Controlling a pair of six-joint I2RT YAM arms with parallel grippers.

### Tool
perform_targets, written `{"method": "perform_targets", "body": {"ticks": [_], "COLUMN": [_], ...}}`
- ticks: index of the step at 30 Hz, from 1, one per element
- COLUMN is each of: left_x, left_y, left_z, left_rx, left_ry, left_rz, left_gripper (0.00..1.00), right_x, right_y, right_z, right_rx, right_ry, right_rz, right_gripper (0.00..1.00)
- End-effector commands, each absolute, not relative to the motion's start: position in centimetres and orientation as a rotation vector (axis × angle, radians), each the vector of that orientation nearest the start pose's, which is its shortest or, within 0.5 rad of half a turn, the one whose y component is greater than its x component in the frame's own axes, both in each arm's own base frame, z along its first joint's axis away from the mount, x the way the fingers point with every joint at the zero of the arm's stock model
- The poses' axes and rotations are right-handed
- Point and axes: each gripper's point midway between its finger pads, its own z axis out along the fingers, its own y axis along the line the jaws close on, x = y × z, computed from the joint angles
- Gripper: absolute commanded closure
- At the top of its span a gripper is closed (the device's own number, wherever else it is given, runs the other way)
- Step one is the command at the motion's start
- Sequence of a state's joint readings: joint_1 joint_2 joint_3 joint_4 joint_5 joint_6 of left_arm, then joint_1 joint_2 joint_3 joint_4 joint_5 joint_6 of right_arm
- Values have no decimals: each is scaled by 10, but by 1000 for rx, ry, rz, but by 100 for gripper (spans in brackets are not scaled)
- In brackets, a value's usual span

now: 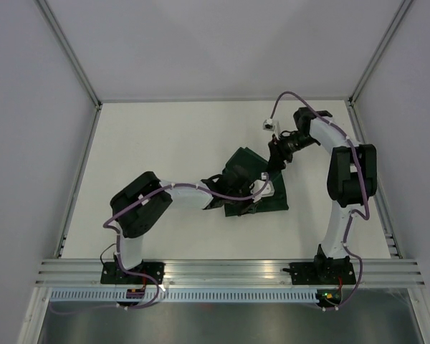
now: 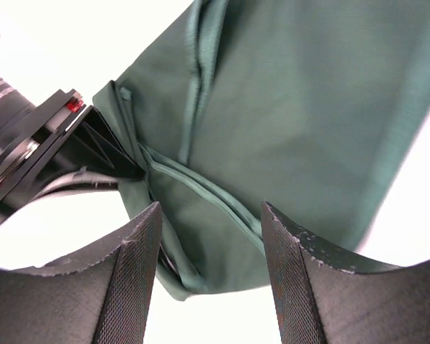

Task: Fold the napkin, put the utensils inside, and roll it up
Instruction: Roll the napkin with the utensil

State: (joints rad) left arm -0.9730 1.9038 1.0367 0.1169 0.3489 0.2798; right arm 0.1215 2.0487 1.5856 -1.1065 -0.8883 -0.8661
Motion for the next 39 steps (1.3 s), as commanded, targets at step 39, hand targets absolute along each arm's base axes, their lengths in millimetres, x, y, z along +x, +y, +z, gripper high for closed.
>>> {"method": "perform_targets", "body": {"ticks": [39], "left_x": [194], "left_y": [-382], "left_z": [-10], "left_rx": [1365], "left_ry": [2495], "left_rz": [-1460], "left_gripper": [97], "right_x": [217], "right_y": [195], "right_z": [47], "right_rx": [-1723], "right_ry": [1697], "right_rz": [408], "right_gripper": [31]}}
